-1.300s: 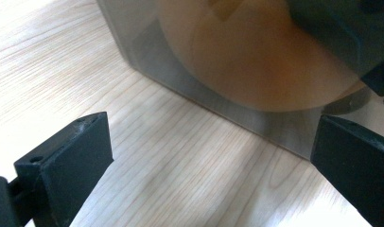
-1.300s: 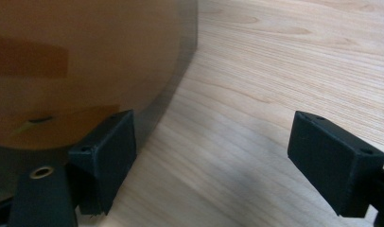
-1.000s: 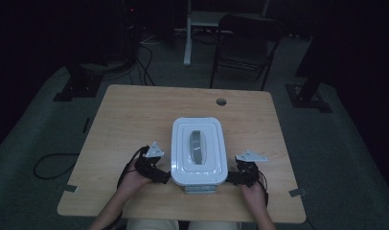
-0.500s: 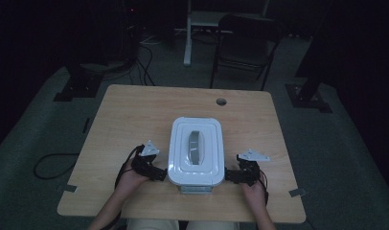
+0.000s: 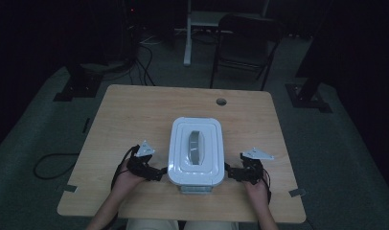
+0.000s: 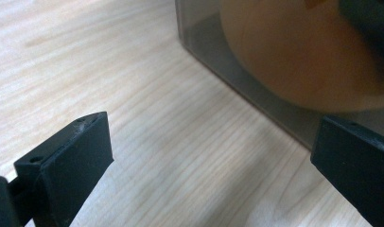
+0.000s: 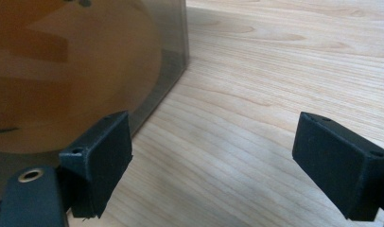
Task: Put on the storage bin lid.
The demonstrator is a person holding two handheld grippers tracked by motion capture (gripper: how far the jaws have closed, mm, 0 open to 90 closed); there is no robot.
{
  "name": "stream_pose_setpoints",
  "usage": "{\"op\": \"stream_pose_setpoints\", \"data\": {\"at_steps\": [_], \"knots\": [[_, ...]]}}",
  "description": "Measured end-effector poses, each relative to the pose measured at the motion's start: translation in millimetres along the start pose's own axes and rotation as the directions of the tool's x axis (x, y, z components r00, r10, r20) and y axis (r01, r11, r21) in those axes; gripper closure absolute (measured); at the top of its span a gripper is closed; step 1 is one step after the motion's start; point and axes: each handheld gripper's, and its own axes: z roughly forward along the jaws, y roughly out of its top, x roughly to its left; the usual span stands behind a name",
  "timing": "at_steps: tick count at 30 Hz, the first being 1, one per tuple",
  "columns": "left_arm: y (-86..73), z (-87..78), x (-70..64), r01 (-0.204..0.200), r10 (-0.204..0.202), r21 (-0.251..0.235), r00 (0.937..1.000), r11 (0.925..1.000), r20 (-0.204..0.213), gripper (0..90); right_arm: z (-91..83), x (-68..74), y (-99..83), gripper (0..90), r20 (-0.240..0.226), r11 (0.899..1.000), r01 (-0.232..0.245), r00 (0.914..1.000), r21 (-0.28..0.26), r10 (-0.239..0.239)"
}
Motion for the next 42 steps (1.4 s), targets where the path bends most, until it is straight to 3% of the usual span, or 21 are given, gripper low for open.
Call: {"op": "stream_pose_setpoints", "data": {"at_steps": [21, 26, 33, 42], "knots": [[-8.4, -7.4, 5.0, 0.014, -0.014, 0.018, 0.9999, 0.9997, -0.002, 0.4, -0.9, -3.6, 2.1, 12.5, -0.01, 1.0, -0.012, 0.9999, -0.008, 0.012], [-6.5, -9.6, 6.9, 0.02, -0.02, -0.001, 0.9997, 0.9998, -0.016, 0.4, 0.5, -5.4, 5.4, 12.5, -0.008, 1.0, -0.01, 0.9999, -0.008, 0.01], [-4.0, -21.0, 9.8, 0.038, -0.041, -0.069, 0.9983, 0.9969, -0.042, 0.4, 0.7, -9.8, 10.1, 12.5, 0.0, 1.0, -0.015, 0.9999, -0.022, 0.015], [-17.3, -29.5, 12.5, 0.036, -0.037, -0.026, 0.9978, 0.999, -0.055, 0.4, -8.1, -14.9, 7.5, 12.5, 0.016, 0.999, -0.026, 0.9995, -0.033, 0.027]]}}
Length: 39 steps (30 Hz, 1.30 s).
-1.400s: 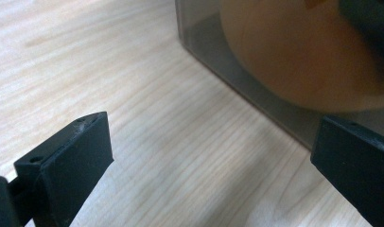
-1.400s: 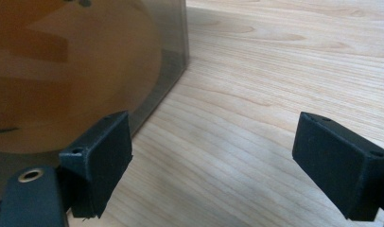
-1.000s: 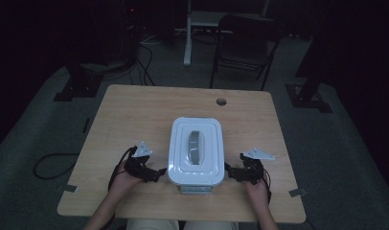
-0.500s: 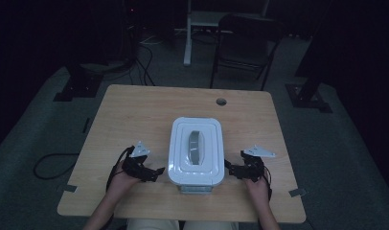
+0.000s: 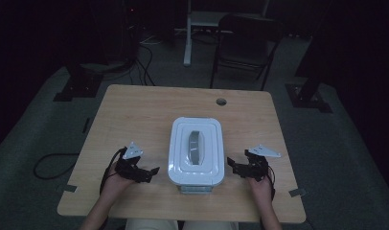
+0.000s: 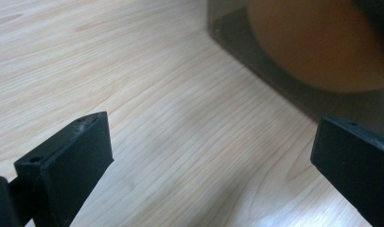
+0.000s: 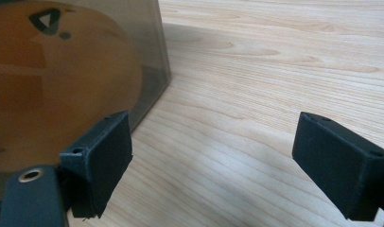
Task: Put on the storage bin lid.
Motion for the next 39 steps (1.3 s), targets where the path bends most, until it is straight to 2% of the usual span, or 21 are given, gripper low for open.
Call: {"op": "stream_pose_setpoints", "data": {"at_steps": [3, 12, 15, 17, 26, 27, 33, 36, 39], "knots": [[-5.0, -3.0, 5.1, 0.014, -0.014, 0.01, 0.9998, 0.9999, -0.014, 0.4, -3.6, -2.4, -1.3, 12.5, 0.015, 1.0, 0.009, 0.9998, 0.004, -0.009], [-21.5, -15.2, 19.9, 0.071, -0.07, 0.019, 0.9964, 0.9973, -0.046, 0.4, -17.4, -15.7, -11.0, 12.5, 0.047, 1.0, -0.005, 0.9989, 0.006, 0.005], [-24.7, -16.9, 22.0, 0.072, -0.071, 0.026, 0.996, 0.997, -0.055, 0.4, -19.7, -18.4, -13.6, 12.5, 0.053, 1.0, -0.008, 0.9986, 0.01, 0.007], [-27.6, -18.3, 23.6, 0.072, -0.07, 0.034, 0.9952, 0.9968, -0.069, 0.4, -22.9, -20.8, -16.3, 12.5, 0.073, 1.0, -0.006, 0.9973, 0.013, 0.005], [-40.0, -29.5, 32.6, 0.098, -0.095, 0.041, 0.9919, 0.9943, -0.085, 0.4, -33.5, -24.1, -23.9, 12.5, 0.102, 1.0, -0.002, 0.9948, 0.015, 0.0], [-45.9, -34.3, 36.0, 0.099, -0.094, 0.045, 0.9904, 0.994, -0.101, 0.4, -37.1, -24.9, -27.1, 12.5, 0.116, 1.0, -0.002, 0.9932, 0.017, 0.0], [-58.9, -46.0, 43.4, 0.13, -0.126, 0.032, 0.9848, 0.9909, -0.12, 0.4, -47.2, -27.4, -36.1, 12.5, 0.157, 1.0, -0.014, 0.9875, 0.017, 0.011], [-64.4, -51.9, 46.3, 0.145, -0.14, 0.024, 0.9804, 0.9892, -0.139, 0.4, -51.7, -28.4, -41.1, 12.5, 0.193, 1.0, -0.024, 0.9811, 0.017, 0.021], [-70.5, -58.7, 49.2, 0.17, -0.165, 0.015, 0.9727, 0.9853, -0.163, 0.4, -54.8, -30.8, -46.2, 12.5, 0.244, 0.999, -0.028, 0.9696, 0.028, 0.021]]}}
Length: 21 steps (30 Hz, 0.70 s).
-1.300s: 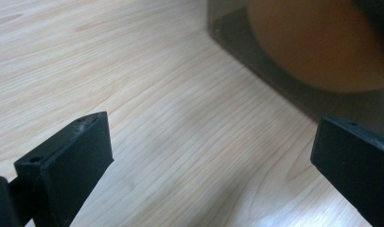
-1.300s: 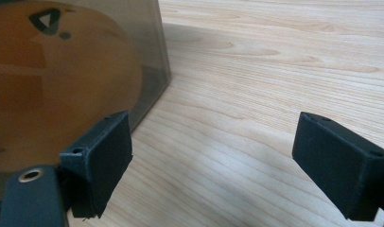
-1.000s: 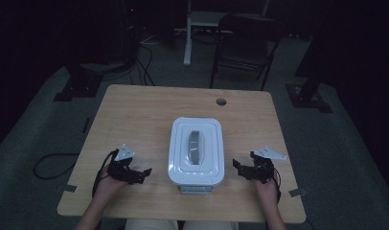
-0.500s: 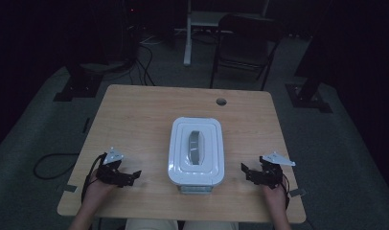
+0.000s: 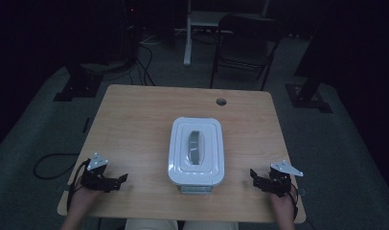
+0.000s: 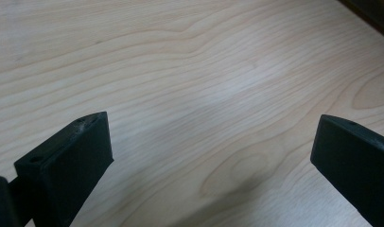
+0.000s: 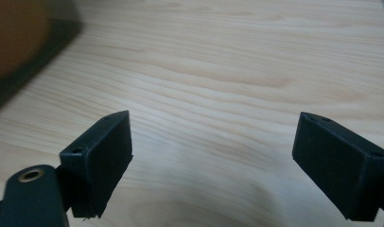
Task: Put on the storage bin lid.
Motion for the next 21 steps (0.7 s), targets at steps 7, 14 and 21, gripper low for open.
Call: {"op": "stream_pose_setpoints", "data": {"at_steps": [7, 14, 21], "knots": [[-10.6, -7.4, 8.5, 0.023, -0.023, 0.001, 0.9989, 0.9997, -0.04, 0.4, -1.0, -10.5, -11.0, 12.5, 0.061, 0.999, -0.03, 0.9977, 0.024, 0.029], [-17.6, -9.5, 15.3, 0.067, -0.065, 0.011, 0.9931, 0.9977, -0.098, 0.4, 1.6, -13.0, -11.1, 12.5, 0.116, 0.995, -0.052, 0.9923, 0.081, 0.043], [-23.7, -10.0, 21.2, 0.115, -0.113, 0.009, 0.9813, 0.9933, -0.156, 0.4, 5.8, -14.8, -10.0, 13.8, 0.149, 0.988, -0.084, 0.9867, 0.129, 0.064]]}}
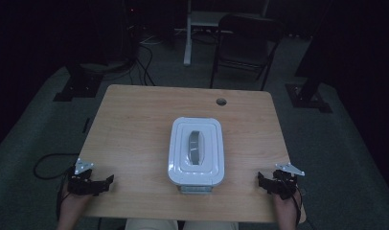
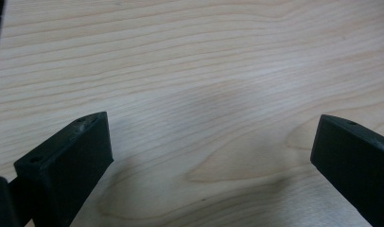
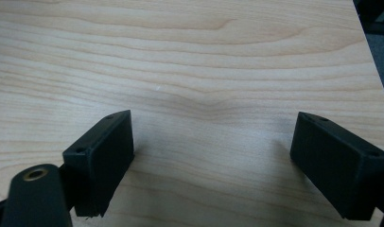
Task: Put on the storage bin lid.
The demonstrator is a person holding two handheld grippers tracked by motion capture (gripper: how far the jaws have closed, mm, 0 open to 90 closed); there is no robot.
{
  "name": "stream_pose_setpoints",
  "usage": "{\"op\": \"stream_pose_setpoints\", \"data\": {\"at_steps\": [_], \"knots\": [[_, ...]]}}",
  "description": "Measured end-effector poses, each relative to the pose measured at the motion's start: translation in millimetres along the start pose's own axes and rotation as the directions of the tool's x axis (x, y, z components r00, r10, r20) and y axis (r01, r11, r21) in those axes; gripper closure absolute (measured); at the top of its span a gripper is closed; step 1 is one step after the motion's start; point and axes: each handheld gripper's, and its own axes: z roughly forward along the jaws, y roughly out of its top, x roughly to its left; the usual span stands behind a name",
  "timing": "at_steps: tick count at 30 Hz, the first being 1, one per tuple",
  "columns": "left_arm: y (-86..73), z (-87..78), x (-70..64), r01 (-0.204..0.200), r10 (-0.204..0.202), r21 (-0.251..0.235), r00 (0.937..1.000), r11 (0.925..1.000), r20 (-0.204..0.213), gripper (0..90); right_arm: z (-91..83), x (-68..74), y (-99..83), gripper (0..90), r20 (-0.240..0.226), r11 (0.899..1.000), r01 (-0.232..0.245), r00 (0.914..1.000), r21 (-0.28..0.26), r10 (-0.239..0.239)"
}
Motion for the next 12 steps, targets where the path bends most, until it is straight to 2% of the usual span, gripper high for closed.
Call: {"op": "stream_pose_setpoints", "data": {"at_steps": [5, 12], "knots": [[-1.8, 0.9, 1.6, 0.008, -0.008, 0.01, 0.9999, 0.9999, -0.014, 0.4, 0.4, -0.9, 0.3, 13.7, 0.014, 1.0, -0.018, 0.9997, 0.0, 0.018], [-4.0, 3.8, 0.8, 0.0, 0.0, 0.027, 1.0, 0.9996, -0.007, 0.4, 0.5, -1.2, 0.3, 13.6, 0.017, 1.0, -0.022, 0.9996, 0.0, 0.022]]}}
